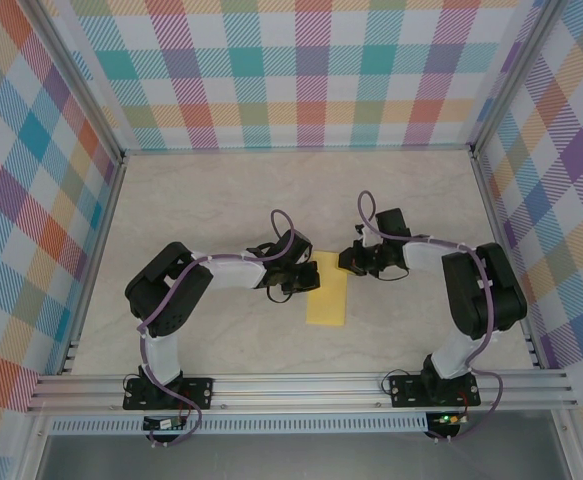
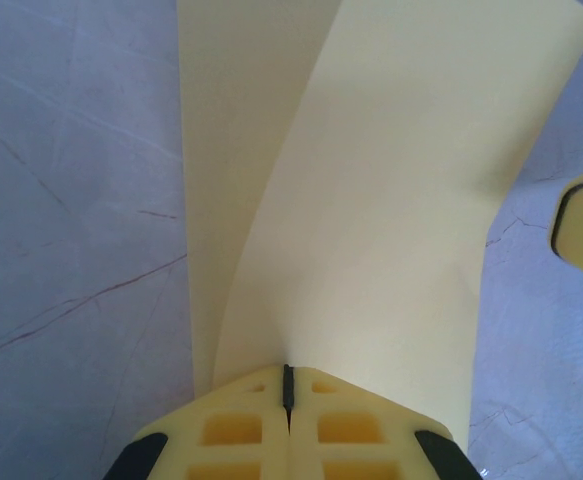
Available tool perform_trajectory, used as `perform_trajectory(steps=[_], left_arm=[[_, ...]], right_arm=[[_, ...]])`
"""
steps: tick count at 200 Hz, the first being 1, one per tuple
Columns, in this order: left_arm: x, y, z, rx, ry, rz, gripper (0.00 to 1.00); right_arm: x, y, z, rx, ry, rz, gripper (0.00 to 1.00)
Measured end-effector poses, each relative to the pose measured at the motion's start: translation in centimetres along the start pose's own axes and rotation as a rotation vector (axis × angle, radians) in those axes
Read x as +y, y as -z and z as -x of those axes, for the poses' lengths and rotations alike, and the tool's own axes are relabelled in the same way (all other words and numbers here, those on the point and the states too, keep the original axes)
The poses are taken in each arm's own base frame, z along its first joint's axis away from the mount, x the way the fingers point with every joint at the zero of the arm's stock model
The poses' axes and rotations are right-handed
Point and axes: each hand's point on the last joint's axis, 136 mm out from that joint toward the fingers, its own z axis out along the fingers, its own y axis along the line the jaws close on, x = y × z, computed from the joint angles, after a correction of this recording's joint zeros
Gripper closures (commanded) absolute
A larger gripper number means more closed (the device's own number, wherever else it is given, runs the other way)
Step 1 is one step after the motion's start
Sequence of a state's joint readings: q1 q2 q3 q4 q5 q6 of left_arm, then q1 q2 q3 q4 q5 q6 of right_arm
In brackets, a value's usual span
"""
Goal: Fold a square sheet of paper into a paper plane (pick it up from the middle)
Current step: Fold the square sheet of paper in half at the center of the table.
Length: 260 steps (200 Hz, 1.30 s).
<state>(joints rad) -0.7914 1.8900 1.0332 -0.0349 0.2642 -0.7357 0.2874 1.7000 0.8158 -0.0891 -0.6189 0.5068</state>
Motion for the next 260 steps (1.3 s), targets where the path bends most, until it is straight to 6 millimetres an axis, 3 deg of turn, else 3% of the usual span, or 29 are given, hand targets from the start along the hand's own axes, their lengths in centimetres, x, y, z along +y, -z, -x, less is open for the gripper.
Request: perform_trajectory(steps=[44,110,174,224,260], left_arm=[[0.0,0.0,0.0,0.000,0.000,0.001,1.00],[0.1,0.0,0.0,-0.001,0.000,0.003,1.00],[0.1,0.0,0.0,-0.002,0.000,0.002,1.00],[0.1,0.0,0.0,-0.004,-0.001,0.001,1.00],[0.1,0.0,0.0,-0.004,-0.001,0.001,1.00]], right_arm=[[-2.8,-1.6,-0.6,0.047,-0.055,-0.037,0.94],[-2.5,-1.4,-0.4,0.050,-0.047,-0.031,0.93],[-0.2,-0.5,2.8,-0.007,0.026,-0.018,0.93],[-2.8,-1.9,2.5,0.026,-0.023,-0.062,0.93],[-2.8,-1.9,2.4,0.033,-0.028,-0.051,0.92]])
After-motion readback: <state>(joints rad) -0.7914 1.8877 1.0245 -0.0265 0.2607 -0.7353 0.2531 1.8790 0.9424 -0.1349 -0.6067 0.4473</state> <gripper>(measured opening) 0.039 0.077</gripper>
